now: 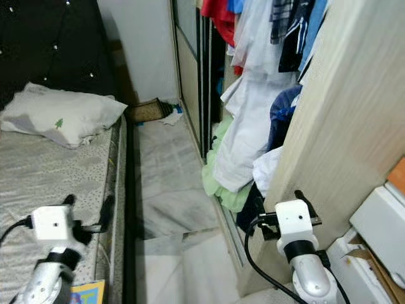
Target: Clean up the room
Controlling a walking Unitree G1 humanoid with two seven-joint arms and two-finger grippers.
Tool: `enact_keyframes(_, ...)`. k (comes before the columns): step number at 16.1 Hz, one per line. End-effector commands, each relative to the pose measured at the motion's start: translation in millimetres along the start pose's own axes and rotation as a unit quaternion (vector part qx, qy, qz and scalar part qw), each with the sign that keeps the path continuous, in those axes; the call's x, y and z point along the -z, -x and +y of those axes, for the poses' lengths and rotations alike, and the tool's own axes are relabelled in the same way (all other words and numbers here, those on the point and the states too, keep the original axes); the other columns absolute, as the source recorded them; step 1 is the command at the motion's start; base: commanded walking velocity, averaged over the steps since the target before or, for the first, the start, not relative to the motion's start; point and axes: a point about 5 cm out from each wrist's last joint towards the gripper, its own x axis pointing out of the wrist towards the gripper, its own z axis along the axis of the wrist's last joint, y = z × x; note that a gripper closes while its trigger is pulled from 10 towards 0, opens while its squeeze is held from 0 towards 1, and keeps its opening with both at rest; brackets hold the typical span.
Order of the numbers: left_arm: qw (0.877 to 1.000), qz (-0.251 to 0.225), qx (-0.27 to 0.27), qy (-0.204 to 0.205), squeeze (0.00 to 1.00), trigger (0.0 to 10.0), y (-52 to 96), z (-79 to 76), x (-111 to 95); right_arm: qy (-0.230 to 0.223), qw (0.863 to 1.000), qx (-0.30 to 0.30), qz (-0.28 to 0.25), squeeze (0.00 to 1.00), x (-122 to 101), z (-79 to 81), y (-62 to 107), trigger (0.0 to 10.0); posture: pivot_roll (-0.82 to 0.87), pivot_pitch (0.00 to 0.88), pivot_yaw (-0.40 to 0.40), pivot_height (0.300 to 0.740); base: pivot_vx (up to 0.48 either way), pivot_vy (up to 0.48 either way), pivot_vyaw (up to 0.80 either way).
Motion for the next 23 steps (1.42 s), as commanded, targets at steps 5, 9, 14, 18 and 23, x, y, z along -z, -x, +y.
enact_keyframes(5, 1.000, 0.008, -0.006, -0.009, 0.00, 10.0, -0.1, 6.3, 2.0, -0.012, 1.000, -0.012, 0.000, 0.00, -1.9, 5.8, -6.1, 10.0, -0.16, 0.000, 0.024, 0.740, 0.000, 0.000, 0.00)
enact_keyframes(9, 1.000, 0.010, -0.002, -0.011, 0.00, 10.0, -0.6, 6.5, 2.4, -0.013, 1.000, -0.011, 0.002, 0.00, -1.5, 6.3, -7.4, 10.0, -0.16, 0.000, 0.026, 0.740, 0.000, 0.000, -0.80)
enact_keyframes(14, 1.000, 0.017, 0.014, 0.004, 0.00, 10.0, -1.8, 5.2, 4.7, -0.011, 1.000, -0.013, 0.001, 0.00, -1.8, 6.8, -8.3, 10.0, -0.16, 0.000, 0.026, 0.740, 0.000, 0.000, -0.80)
enact_keyframes(18, 1.000, 0.013, 0.019, 0.008, 0.00, 10.0, -6.0, 4.7, 3.0, -0.012, 1.000, -0.013, -0.001, 0.00, -2.4, 7.6, -10.2, 10.0, -0.16, 0.000, 0.026, 0.740, 0.000, 0.000, -0.80)
enact_keyframes(23, 1.000, 0.007, 0.029, 0.001, 0.00, 10.0, -8.5, 1.1, 1.7, -0.009, 1.000, -0.015, -0.007, 0.00, -3.7, 8.1, -12.2, 10.0, -0.17, 0.000, 0.027, 0.740, 0.000, 0.000, -0.64)
